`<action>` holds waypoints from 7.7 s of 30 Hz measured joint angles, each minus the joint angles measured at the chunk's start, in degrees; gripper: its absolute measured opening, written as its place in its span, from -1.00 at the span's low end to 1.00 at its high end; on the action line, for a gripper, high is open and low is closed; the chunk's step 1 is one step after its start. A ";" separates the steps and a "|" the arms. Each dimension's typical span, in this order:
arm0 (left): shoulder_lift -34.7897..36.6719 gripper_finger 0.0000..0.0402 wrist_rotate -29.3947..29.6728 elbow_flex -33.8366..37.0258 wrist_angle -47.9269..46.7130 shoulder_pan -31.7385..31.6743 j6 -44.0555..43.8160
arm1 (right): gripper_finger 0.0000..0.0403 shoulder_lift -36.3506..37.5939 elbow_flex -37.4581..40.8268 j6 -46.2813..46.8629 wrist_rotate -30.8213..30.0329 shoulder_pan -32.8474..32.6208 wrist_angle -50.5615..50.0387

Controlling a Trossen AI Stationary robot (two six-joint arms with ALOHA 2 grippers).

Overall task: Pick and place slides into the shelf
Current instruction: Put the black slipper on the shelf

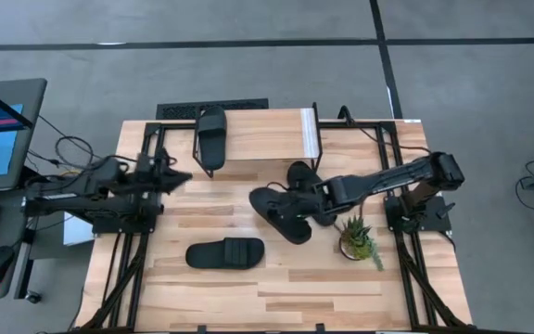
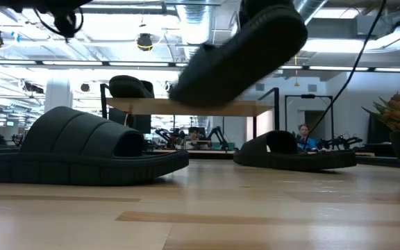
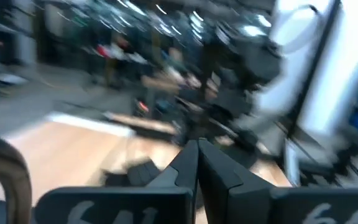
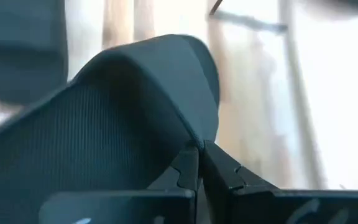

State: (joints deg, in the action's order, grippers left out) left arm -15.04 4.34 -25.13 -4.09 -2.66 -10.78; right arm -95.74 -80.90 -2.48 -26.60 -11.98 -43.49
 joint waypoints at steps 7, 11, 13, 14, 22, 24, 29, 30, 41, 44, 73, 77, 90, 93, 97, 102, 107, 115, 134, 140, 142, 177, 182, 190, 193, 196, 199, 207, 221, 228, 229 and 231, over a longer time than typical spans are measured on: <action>6.38 -1.00 18.29 -0.01 -0.46 2.71 -3.56 | -1.00 2.42 -9.55 -5.19 -9.84 0.31 0.65; 7.38 -1.00 21.74 -0.01 -0.57 2.68 -7.57 | -1.00 1.65 -17.21 -8.00 -15.05 2.81 1.09; 7.38 -1.00 22.10 -0.01 -1.20 2.69 -8.52 | -1.00 0.67 -20.45 -8.99 -17.28 4.67 0.55; 7.36 -1.00 22.12 -0.01 -1.94 2.69 -9.07 | -1.00 -0.02 -22.17 -9.38 -17.91 5.69 0.66; 7.30 -1.00 26.21 0.01 -14.06 2.69 -9.27 | -1.00 -8.63 -33.54 -10.07 -21.53 14.39 0.40; 7.29 -1.00 26.72 0.01 -17.22 2.69 -8.47 | -1.00 -12.35 -36.68 -10.92 -23.16 16.29 -0.42; 7.29 -1.00 27.54 0.03 -20.29 2.67 -7.75 | -1.00 -22.06 -47.69 -11.01 -24.30 20.10 -5.39; 7.29 -1.00 27.54 0.03 -20.27 2.69 -7.75 | -1.00 -23.97 -50.07 -10.96 -24.42 20.67 -7.14; 7.27 -1.00 28.06 0.03 -20.46 2.69 -7.63 | -1.00 -31.96 -53.78 -9.23 -23.97 25.02 -9.68; 7.10 -1.00 29.11 0.03 -20.46 2.69 -7.11 | -1.00 -32.44 -53.82 -9.58 -23.74 25.12 -10.04; -1.23 -1.00 29.94 0.05 -20.41 2.69 -8.39 | -1.00 -34.89 -53.95 -7.09 -24.44 23.99 -2.71; -1.23 -1.00 29.94 0.05 -20.41 2.69 -8.46 | -1.00 -34.89 -53.93 -4.51 -24.38 23.87 -2.73; -1.21 -1.00 29.92 0.05 -20.41 2.69 -8.51 | -1.00 -34.87 -50.89 -0.45 -24.44 23.62 -3.31; -1.21 -1.00 29.92 0.05 -20.42 2.69 -8.51 | -1.00 -34.94 -49.46 -0.40 -24.36 23.62 -3.32; -1.21 -1.00 29.92 0.05 -20.42 2.69 -8.51 | -1.00 -34.94 -48.88 -0.10 -24.44 23.31 -2.30; -1.21 -1.00 29.92 0.05 -20.42 2.69 -8.51 | -1.00 -34.94 -48.83 -0.05 -24.38 22.87 -1.17; -1.21 -1.00 29.92 0.05 -20.42 2.69 -8.40 | -1.00 -34.94 -48.81 -0.33 -24.31 22.85 -0.97; -1.21 -1.00 29.90 0.05 -20.42 2.68 -8.32 | -1.00 -34.94 -48.81 -0.40 -24.10 22.87 -0.63; -1.21 -1.00 29.07 0.05 -20.44 2.69 -8.03 | -1.00 -34.89 -48.82 -0.48 -23.38 23.36 0.29; -1.21 -1.00 29.02 0.05 -20.44 2.69 -8.03 | -1.00 -34.89 -48.83 -0.48 -22.61 23.70 0.29; -1.21 -1.00 29.02 0.05 -20.44 2.67 -8.03 | -1.00 -34.89 -48.83 -0.55 -22.02 23.68 0.29; -1.19 -1.00 27.41 0.05 -20.63 2.67 -7.62 | -0.70 -41.14 -51.04 -4.84 -21.56 22.58 2.20; -1.19 -1.00 26.90 0.05 -20.66 2.67 -7.47 | -0.70 -41.17 -51.04 -4.94 -22.37 22.22 2.06; -1.19 -1.00 26.90 0.03 -20.91 2.68 -7.38 | -0.69 -41.17 -51.04 -4.99 -22.59 22.17 1.72; -1.19 -1.00 26.90 0.03 -20.97 2.67 -7.38 | -0.69 -41.17 -51.04 -4.96 -22.59 22.17 1.59; -1.19 -1.00 26.90 0.04 -20.97 2.67 -7.38 | -0.69 -41.17 -51.06 -4.92 -22.61 22.17 1.28; -1.19 -1.00 26.90 0.03 -20.97 2.67 -7.37 | -0.69 -41.17 -51.11 -4.88 -22.55 22.32 0.31; -1.19 -1.00 26.88 0.03 -20.97 2.67 -6.79 | -0.69 -41.12 -51.15 -2.67 -21.25 22.59 -1.56; -1.19 -1.00 26.88 0.03 -20.97 2.67 -6.79 | 0.12 -40.79 -51.02 -2.26 -21.01 22.61 -2.39; -1.19 -1.00 26.88 0.03 -21.64 2.69 -6.79 | 0.26 -40.59 -53.83 -3.32 -21.83 22.27 -6.51; -1.20 -1.00 26.88 0.03 -22.02 2.68 -6.79 | 0.27 -40.53 -53.69 -4.09 -22.04 22.12 -5.00; -1.21 -1.00 26.88 0.03 -22.48 2.67 -6.79 | 0.27 -40.53 -53.76 -4.73 -22.22 21.84 -5.69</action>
State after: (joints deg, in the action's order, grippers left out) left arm -16.25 31.22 -25.10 -26.57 0.02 -17.56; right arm -136.27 -134.66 -7.21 -48.83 9.87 -49.18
